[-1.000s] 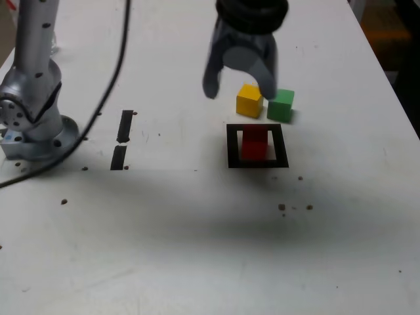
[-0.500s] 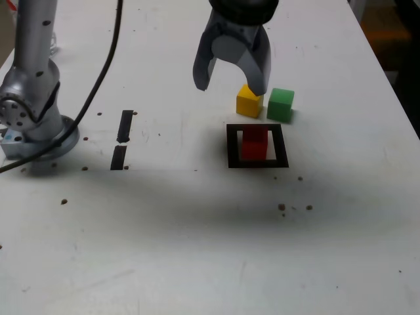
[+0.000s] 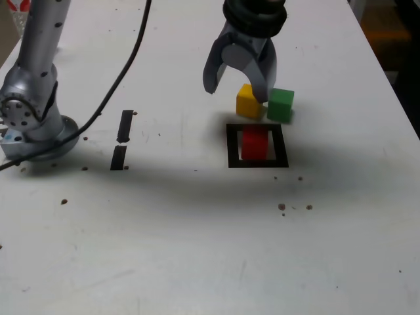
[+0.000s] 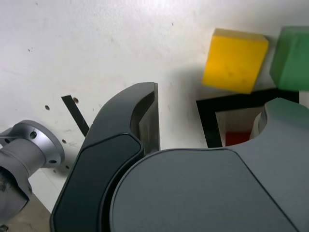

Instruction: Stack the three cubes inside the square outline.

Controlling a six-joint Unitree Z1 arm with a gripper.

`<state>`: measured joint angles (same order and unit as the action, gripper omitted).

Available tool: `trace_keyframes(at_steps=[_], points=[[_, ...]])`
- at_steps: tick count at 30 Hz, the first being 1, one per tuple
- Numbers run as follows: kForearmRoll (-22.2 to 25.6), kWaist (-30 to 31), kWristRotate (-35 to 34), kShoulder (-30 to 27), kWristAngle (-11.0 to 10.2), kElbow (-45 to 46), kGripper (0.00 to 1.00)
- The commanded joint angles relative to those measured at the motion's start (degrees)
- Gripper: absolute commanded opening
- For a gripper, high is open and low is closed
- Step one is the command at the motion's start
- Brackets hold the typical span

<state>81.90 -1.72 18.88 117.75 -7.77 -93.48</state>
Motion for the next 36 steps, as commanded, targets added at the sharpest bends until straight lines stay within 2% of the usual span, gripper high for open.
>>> trace_keyframes(at_steps=[1,20,36], points=[[-0.3,-0.2,0.3,0.1,-0.1,0.3,0.79],[-4.2,-2.4,2.3,2.0,0.2,2.9,0.79],[-5.0,-3.1,2.8,3.6,0.6,2.5,0.79]])
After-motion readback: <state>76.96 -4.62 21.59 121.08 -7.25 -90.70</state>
